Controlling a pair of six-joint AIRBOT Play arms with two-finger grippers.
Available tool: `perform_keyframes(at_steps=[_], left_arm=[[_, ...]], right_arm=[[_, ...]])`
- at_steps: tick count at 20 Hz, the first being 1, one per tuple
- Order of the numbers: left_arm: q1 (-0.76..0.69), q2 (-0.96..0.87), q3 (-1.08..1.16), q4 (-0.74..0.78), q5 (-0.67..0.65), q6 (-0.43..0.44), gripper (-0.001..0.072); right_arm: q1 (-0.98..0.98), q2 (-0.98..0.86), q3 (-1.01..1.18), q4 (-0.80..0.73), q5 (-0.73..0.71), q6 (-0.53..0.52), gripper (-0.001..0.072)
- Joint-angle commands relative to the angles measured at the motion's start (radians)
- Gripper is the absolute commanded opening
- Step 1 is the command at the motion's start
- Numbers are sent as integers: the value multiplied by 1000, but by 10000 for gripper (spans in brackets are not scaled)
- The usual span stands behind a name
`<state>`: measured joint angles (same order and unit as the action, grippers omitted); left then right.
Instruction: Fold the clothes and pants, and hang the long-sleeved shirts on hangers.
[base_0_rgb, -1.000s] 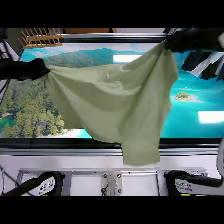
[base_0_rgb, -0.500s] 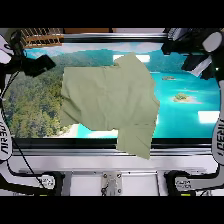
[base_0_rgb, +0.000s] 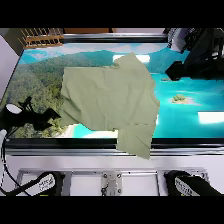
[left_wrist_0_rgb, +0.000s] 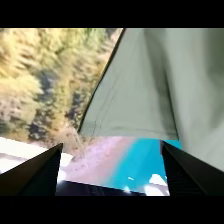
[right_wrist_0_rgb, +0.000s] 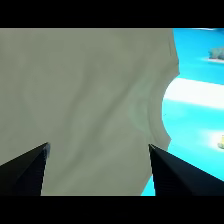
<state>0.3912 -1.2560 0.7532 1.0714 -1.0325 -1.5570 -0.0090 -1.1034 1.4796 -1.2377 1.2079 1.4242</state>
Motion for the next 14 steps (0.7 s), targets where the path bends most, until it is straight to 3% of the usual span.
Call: perform_keyframes(at_steps=[1, 9, 10, 12, 13, 14], left_arm=[[-3, 40, -191, -159, 146, -12, 654], [-131, -84, -76, -154, 270, -134, 640], [-137, -95, -60, -154, 276, -142, 475], [-140, -98, -39, -146, 289, -142, 266], [-140, -96, -32, -142, 298, -142, 99], [-140, -85, -31, -118, 309, -142, 8]], right_arm=[[1, 68, -69, 47, -4, -3, 671], [5, 75, -70, 65, -2, -3, 671], [5, 77, -70, 64, 5, -3, 671], [4, 81, -71, 63, 29, -3, 671], [3, 81, -71, 63, 49, -3, 671], [2, 81, -74, 54, 72, -3, 671]])
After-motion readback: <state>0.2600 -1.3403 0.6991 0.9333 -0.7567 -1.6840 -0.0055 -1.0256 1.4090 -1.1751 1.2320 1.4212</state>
